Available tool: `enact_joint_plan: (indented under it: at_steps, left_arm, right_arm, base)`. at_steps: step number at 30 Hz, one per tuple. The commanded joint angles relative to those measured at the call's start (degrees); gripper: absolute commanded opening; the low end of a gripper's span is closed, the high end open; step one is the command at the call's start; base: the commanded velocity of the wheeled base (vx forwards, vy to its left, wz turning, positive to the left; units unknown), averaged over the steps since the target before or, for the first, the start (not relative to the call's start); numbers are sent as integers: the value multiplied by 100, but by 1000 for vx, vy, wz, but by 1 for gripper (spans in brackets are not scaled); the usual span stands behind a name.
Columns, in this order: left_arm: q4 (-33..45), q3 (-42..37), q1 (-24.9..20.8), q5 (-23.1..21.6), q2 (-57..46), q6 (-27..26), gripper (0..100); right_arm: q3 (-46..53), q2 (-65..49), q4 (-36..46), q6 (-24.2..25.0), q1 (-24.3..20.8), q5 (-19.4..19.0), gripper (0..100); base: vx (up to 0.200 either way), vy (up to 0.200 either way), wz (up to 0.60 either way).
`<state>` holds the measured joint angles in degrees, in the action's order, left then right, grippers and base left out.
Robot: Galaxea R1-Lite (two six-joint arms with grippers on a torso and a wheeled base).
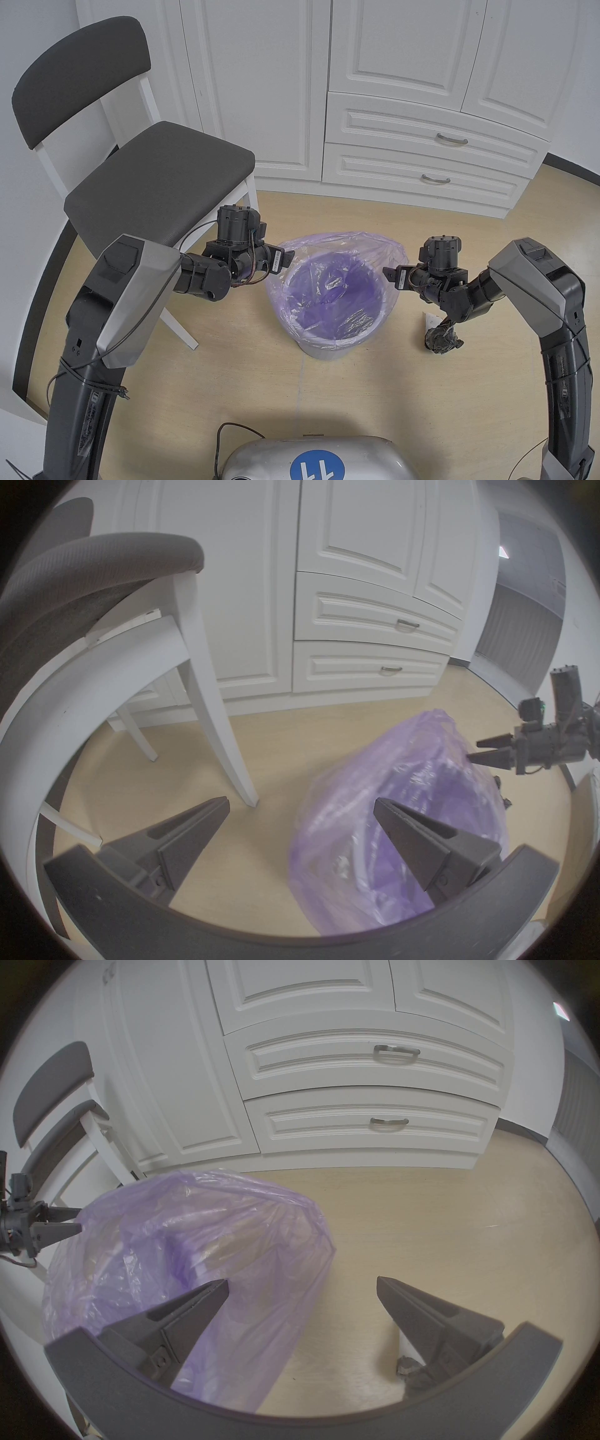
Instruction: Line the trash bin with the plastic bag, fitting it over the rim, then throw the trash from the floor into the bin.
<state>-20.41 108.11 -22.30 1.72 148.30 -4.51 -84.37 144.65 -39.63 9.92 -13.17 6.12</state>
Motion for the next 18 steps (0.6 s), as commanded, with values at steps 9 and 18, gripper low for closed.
enact_joint_plan:
  at_steps: [9, 18]
  left_arm:
    - [-508, 649, 50, 373, 982, 275, 100]
    - [-1106, 649, 111, 461, 1324, 284, 100]
  right_arm:
    - [-1073, 713, -53, 651, 25, 74, 100]
    - [-1811, 1249, -62, 985, 130, 74, 100]
  base:
    - [0, 0, 0]
    - [0, 0, 0]
